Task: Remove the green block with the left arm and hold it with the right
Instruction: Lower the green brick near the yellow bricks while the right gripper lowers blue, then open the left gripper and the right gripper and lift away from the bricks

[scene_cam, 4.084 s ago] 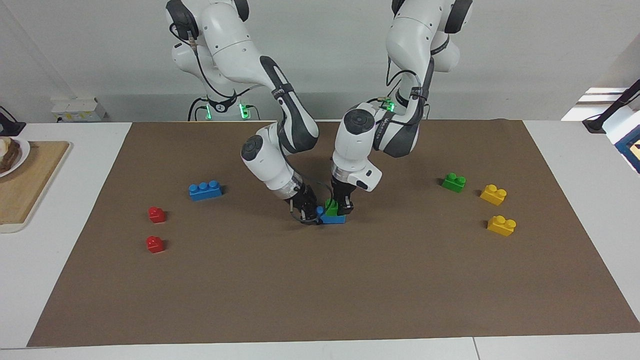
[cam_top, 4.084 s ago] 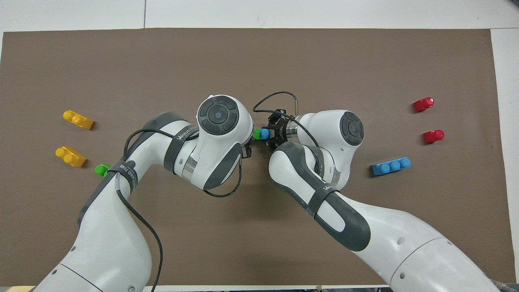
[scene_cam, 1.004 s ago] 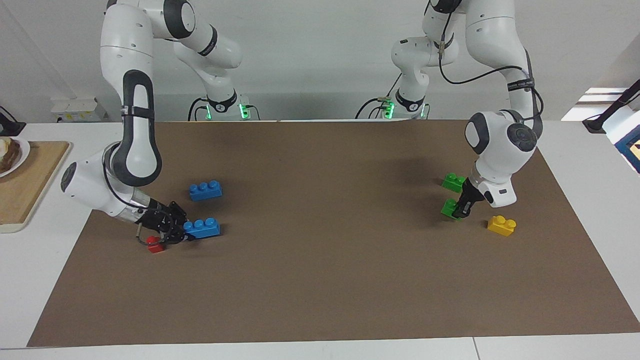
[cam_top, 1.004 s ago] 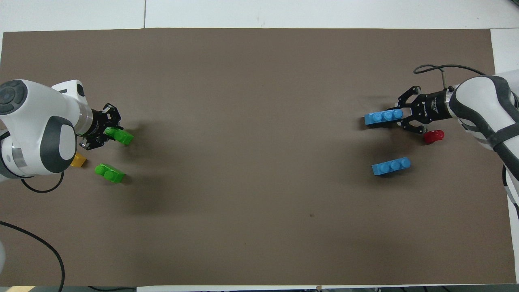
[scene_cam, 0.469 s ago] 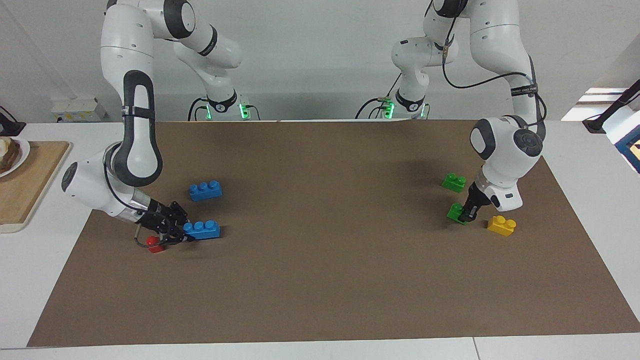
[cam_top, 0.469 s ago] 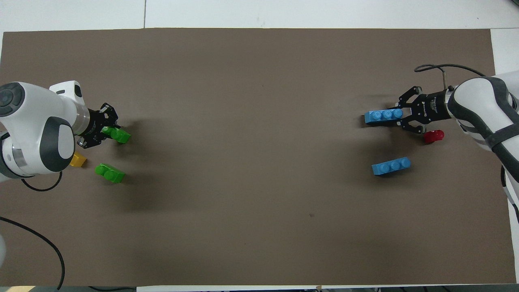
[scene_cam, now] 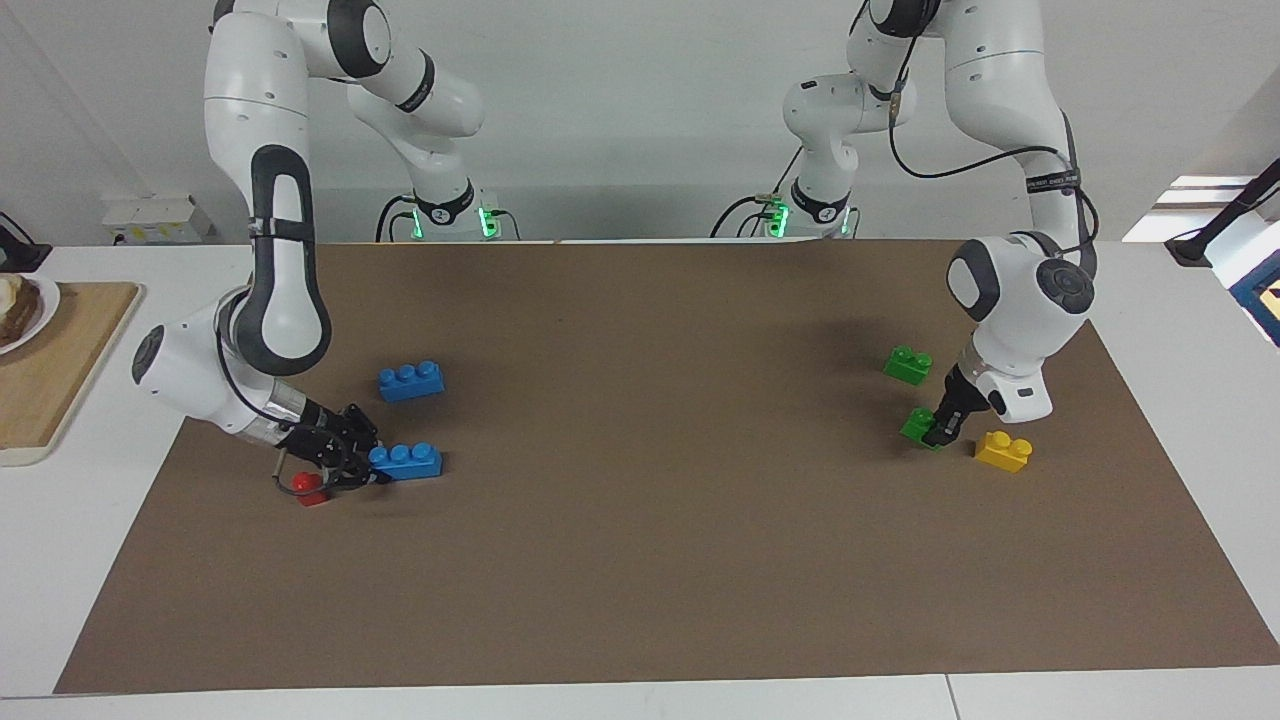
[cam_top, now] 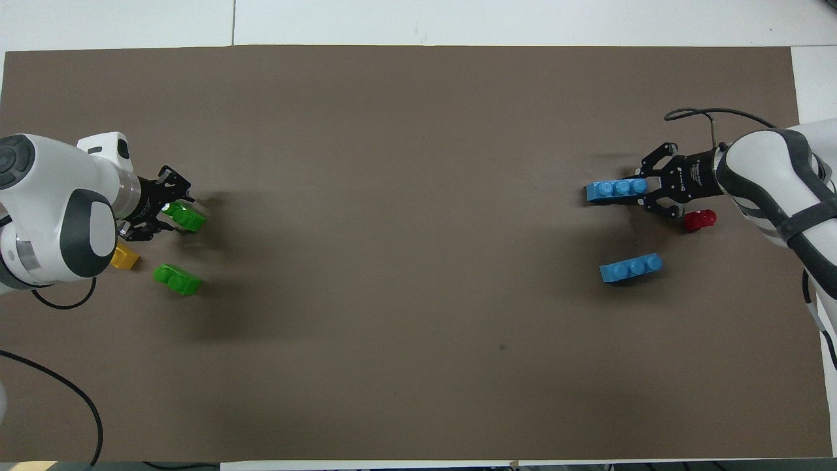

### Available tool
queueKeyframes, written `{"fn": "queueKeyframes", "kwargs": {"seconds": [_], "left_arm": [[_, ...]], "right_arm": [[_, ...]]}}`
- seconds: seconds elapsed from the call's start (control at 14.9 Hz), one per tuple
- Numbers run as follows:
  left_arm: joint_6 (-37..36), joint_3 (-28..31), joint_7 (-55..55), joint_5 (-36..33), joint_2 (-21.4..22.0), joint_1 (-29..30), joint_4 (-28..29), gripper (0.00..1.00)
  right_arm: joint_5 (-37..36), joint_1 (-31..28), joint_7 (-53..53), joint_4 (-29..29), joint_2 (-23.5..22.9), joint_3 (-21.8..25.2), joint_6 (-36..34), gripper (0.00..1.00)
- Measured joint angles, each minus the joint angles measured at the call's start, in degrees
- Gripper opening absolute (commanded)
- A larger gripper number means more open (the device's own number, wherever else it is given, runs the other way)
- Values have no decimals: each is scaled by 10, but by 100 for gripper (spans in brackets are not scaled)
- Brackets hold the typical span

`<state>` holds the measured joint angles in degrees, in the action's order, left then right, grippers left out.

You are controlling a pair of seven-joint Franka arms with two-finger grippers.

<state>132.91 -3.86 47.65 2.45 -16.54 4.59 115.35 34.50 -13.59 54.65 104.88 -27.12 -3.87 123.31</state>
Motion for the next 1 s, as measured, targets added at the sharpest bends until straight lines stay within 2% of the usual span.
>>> {"fn": "queueKeyframes", "kwargs": {"seconds": [0.07, 0.13, 0.2, 0.74, 1.0], "left_arm": [[-1, 0, 0, 0, 0, 0, 0, 100], [-3, 0, -1, 0, 2, 0, -1, 100], [-9, 0, -1, 0, 7, 0, -3, 100], [-111, -2, -9, 0, 99, 1, -39, 100], [-185, -7, -106, -10, 118, -6, -83, 100]], "right_arm": [[0, 0, 0, 1, 1, 0, 1, 46], [0, 1, 0, 1, 1, 0, 3, 79], [0, 1, 0, 2, 1, 0, 6, 90], [-1, 9, 0, -1, 11, -2, 4, 99], [-10, 20, 10, -3, 43, -3, -25, 99]]}}
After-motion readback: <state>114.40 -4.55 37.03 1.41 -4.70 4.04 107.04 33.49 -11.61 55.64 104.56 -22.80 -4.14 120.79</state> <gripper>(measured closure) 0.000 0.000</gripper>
